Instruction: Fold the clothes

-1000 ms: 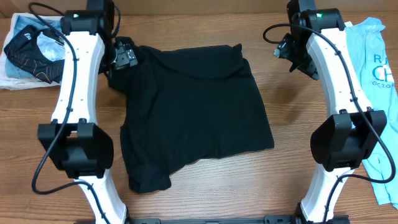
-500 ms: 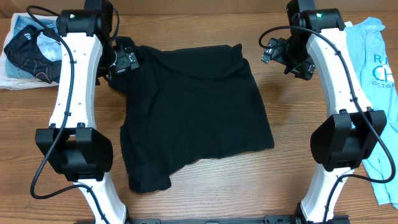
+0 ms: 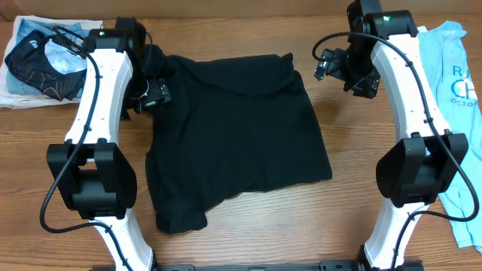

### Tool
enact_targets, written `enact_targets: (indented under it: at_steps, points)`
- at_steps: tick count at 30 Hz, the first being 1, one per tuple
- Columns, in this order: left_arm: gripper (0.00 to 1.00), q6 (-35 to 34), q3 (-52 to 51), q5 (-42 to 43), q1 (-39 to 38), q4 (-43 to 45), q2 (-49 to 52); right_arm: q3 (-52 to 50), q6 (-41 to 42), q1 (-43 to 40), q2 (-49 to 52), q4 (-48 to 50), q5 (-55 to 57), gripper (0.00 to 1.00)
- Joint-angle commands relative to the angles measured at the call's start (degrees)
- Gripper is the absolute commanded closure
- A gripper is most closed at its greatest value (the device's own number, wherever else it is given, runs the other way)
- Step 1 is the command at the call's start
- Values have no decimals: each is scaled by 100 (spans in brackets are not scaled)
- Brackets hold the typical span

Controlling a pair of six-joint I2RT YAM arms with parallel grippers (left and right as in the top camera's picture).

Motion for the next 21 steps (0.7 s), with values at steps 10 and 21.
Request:
enact_targets:
  at_steps: [10,21]
  points:
    - [35,1246,-284,1919,273,-24,-138,7,-39,61,-142,-111,-35,1]
    - [15,1300,-284,1945,-50,514,-240,-85,-42,63,-90,743,-149,0]
